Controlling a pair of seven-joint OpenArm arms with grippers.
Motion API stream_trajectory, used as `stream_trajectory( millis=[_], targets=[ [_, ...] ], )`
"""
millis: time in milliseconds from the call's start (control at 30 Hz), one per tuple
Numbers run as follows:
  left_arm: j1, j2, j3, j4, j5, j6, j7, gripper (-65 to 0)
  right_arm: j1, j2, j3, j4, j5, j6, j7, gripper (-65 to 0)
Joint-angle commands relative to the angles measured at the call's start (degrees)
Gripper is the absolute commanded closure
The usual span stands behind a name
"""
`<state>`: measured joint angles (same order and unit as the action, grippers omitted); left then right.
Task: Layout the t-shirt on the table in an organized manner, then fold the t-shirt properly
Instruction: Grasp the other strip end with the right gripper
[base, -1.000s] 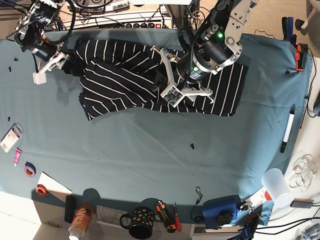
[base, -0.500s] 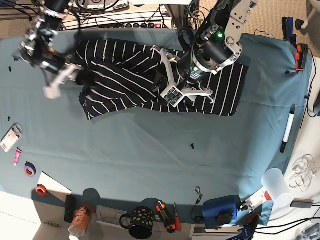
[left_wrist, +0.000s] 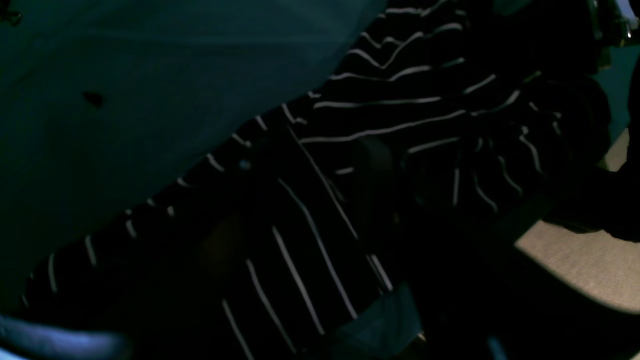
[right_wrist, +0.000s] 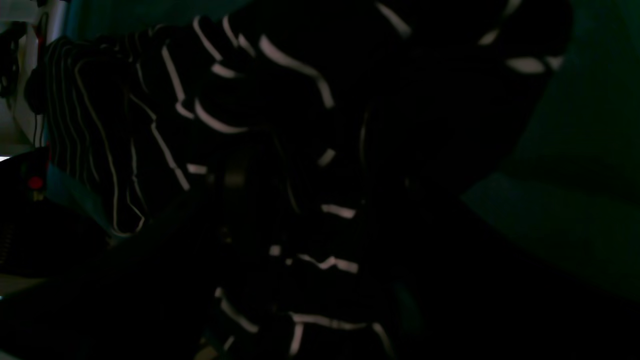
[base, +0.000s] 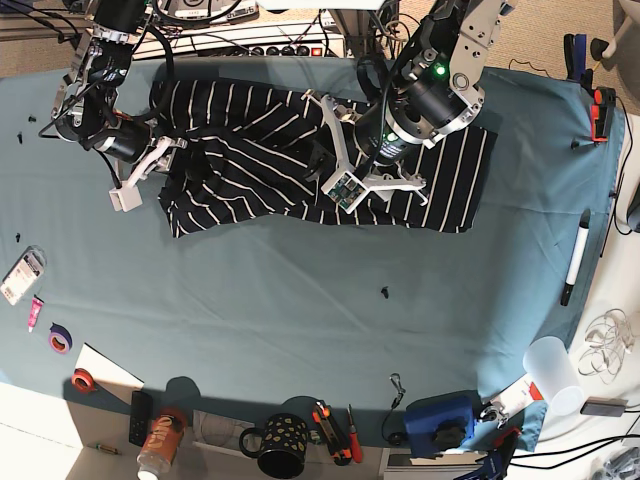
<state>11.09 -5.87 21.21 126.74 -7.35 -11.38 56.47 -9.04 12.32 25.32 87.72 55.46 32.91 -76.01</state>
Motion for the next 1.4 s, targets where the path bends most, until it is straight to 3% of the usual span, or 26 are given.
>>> stream_trajectory(
  millis=[0, 333, 600, 767, 933, 1067, 1300, 1367],
  targets=[
    [-0.3, 0.3, 0.0, 0.9, -0.3, 0.0, -1.6, -24.0, -0.7, 0.6, 0.7, -0.4, -7.9, -1.3, -4.0, -32.6],
    [-0.3, 0.3, 0.0, 0.9, -0.4, 0.0, -1.7, -24.0, -0.7, 0.6, 6.9, -0.4, -10.8, -1.3, -4.0, -32.6],
    [-0.3, 0.3, 0.0, 0.9, -0.4, 0.0, -1.7, -24.0, -0.7, -1.3, 6.2, -0.4, -19.5, -2.3, -4.0, -32.6],
    [-0.3, 0.3, 0.0, 0.9, -0.4, 0.0, -1.7, -24.0, -1.3, -3.5, 3.2, -0.4, -18.8, -2.3, -4.0, -32.6],
    [-0.3, 0.3, 0.0, 0.9, -0.4, 0.0, -1.7, -24.0, -3.5, -4.8, -3.3, -0.4, -11.4, -2.3, -4.0, -32.6],
    [-0.3, 0.3, 0.0, 0.9, -0.4, 0.0, -2.1, -24.0, -4.5, -5.2, -8.0, -0.4, -9.7, -2.3, -4.0, -32.6],
    [-0.3, 0.3, 0.0, 0.9, -0.4, 0.0, -2.1, -24.0, -4.3, -5.2, -8.4, -0.4, -9.4, -2.3, -4.0, -32.6],
    [-0.3, 0.3, 0.0, 0.9, -0.4, 0.0, -2.1, -24.0, -4.3, -5.2, -8.4, -0.4, -9.4, -2.3, -4.0, -29.3]
  ],
)
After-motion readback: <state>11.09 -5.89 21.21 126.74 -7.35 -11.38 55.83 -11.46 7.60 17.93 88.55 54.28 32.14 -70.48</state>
